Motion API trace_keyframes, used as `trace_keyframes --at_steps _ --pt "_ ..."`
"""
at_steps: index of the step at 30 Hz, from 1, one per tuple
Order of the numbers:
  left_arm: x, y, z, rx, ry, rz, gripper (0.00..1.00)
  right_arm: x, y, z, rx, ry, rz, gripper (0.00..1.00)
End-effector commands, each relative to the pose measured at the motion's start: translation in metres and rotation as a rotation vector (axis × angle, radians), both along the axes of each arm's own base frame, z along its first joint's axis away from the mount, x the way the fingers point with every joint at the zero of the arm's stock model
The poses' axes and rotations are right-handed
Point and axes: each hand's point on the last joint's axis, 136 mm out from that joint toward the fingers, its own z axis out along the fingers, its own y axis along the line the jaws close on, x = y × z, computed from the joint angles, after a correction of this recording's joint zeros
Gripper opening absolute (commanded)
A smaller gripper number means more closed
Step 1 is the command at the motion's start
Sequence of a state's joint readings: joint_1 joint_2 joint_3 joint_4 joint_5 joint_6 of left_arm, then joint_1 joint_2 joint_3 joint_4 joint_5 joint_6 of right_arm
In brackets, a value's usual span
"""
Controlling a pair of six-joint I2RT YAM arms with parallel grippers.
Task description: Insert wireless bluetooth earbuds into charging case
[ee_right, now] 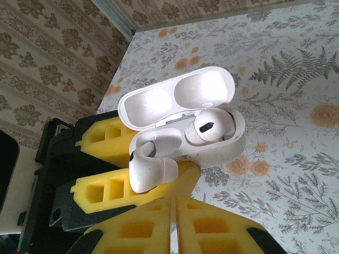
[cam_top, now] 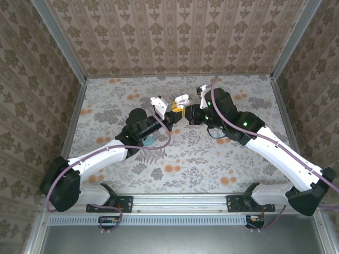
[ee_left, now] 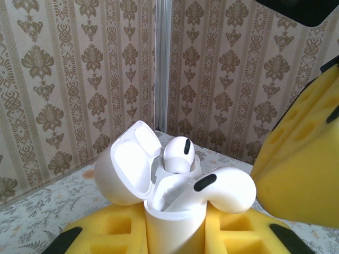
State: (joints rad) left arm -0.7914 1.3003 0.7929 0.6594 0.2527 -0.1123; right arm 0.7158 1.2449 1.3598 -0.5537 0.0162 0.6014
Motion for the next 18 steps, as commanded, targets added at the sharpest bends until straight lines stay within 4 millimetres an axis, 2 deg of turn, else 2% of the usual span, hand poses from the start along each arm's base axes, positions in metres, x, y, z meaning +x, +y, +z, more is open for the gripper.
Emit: trace_keyframes --at_steps 1,18 --pt "-0.006 0.005 0.026 -0.053 -0.050 0.000 0.22 0.000 0.003 0.002 0.014 0.004 0.019 0.13" --pt "-0.012 0.002 0.023 -0.035 -0.051 -0.038 0.22 0.014 0.001 0.016 0.037 -0.048 -0.029 0.15"
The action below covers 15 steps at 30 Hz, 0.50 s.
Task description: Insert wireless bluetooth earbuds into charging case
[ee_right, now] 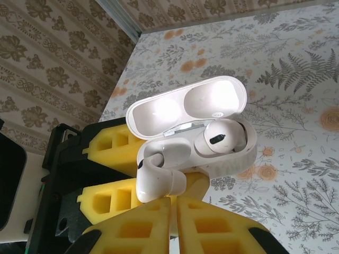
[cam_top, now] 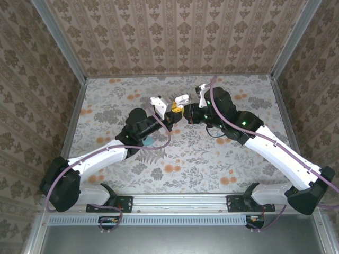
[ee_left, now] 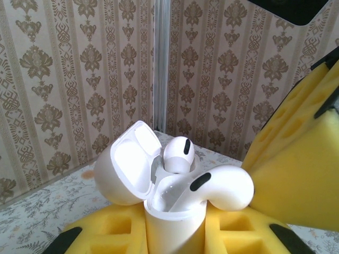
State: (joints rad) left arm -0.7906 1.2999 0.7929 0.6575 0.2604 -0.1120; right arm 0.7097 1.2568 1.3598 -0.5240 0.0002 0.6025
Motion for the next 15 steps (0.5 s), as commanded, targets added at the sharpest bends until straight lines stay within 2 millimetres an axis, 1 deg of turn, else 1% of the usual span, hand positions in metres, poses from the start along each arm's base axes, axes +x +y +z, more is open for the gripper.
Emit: trace_keyframes --at_steps 1,7,15 --pt "-0.0112 0.0026 0.0228 -0.037 -0.050 -0.032 0.22 0.0100 -0.0039 0.0144 0.017 -0.043 -0.041 0.15" --pt "-0.0119 0.0015 0.0211 -0.032 -0.048 -0.038 0.22 0.0131 -0.0073 0.0151 0.013 -0.050 -0.062 0.15" --pt "-0.0122 -0.0002 0.0211 -0.028 -0.049 -0.046 0.22 0.0138 -0.0068 0.0185 0.026 -0.056 -0.061 0.15"
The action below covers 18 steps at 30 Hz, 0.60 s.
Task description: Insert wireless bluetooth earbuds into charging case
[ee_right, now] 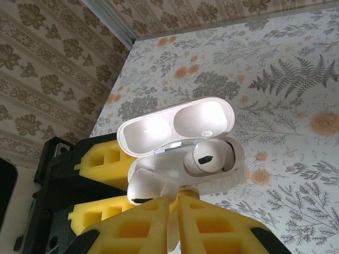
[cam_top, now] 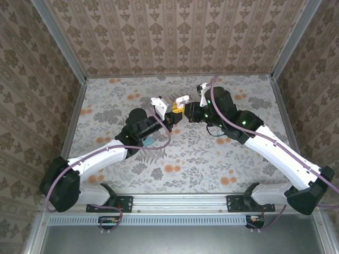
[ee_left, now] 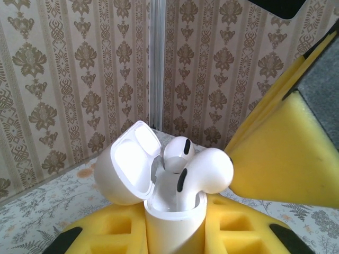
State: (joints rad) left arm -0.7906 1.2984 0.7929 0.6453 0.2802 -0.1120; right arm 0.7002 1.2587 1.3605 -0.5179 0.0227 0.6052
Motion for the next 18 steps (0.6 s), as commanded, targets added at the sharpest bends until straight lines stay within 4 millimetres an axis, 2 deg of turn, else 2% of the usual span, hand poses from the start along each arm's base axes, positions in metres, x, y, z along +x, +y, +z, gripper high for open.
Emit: trace_keyframes --at_steps 1,18 --pt "-0.0088 0.0017 0.0228 -0.037 -0.053 -0.026 0.22 0.0081 -0.0019 0.0175 0.027 -0.048 -0.031 0.16" --pt "-0.0103 0.0013 0.0238 -0.037 -0.058 -0.033 0.22 0.0100 -0.0046 0.0165 0.002 -0.056 -0.039 0.17"
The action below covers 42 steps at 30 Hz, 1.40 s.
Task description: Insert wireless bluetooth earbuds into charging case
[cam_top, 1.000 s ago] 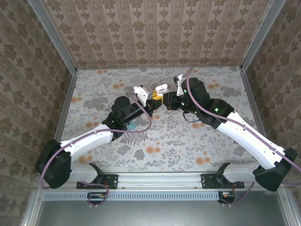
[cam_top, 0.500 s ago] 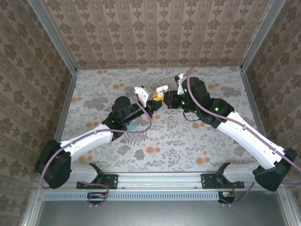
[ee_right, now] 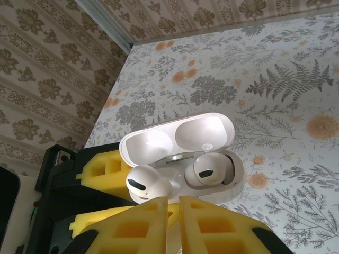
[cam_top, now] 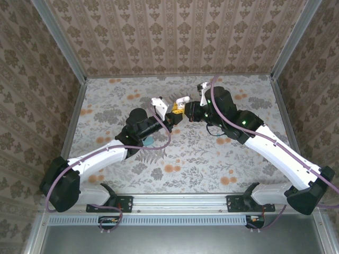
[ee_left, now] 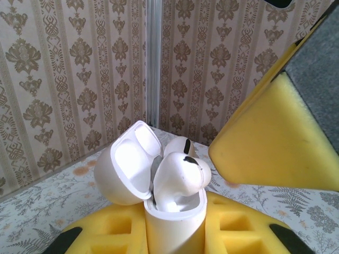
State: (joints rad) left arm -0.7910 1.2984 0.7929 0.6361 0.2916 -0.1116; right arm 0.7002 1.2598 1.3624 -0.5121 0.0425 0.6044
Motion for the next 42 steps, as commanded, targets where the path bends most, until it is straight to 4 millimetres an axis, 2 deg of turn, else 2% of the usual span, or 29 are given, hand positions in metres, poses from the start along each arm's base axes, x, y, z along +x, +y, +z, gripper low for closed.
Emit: trace_keyframes --at_steps 1,5,11,27,33,42 --pt "-0.008 0.002 0.026 -0.043 -0.064 -0.021 0.22 0.007 -0.004 0.015 0.005 -0.045 -0.026 0.17" --pt "-0.010 0.002 0.026 -0.043 -0.065 -0.027 0.22 0.008 -0.006 0.018 0.007 -0.055 -0.035 0.18" --pt "-0.009 0.002 0.027 -0.041 -0.068 -0.026 0.22 0.004 0.010 0.022 0.031 -0.036 0.044 0.17" --pt "-0.009 0.001 0.025 -0.036 -0.067 -0.030 0.22 0.012 0.002 0.006 -0.090 -0.009 0.014 0.18" --pt "-0.008 0.003 0.024 -0.032 -0.069 -0.016 0.22 0.008 0.002 0.021 -0.067 -0.038 0.032 0.19" --pt "-0.007 0.004 0.024 -0.032 -0.071 -0.011 0.22 -0.007 -0.008 0.039 0.018 -0.086 0.023 0.21"
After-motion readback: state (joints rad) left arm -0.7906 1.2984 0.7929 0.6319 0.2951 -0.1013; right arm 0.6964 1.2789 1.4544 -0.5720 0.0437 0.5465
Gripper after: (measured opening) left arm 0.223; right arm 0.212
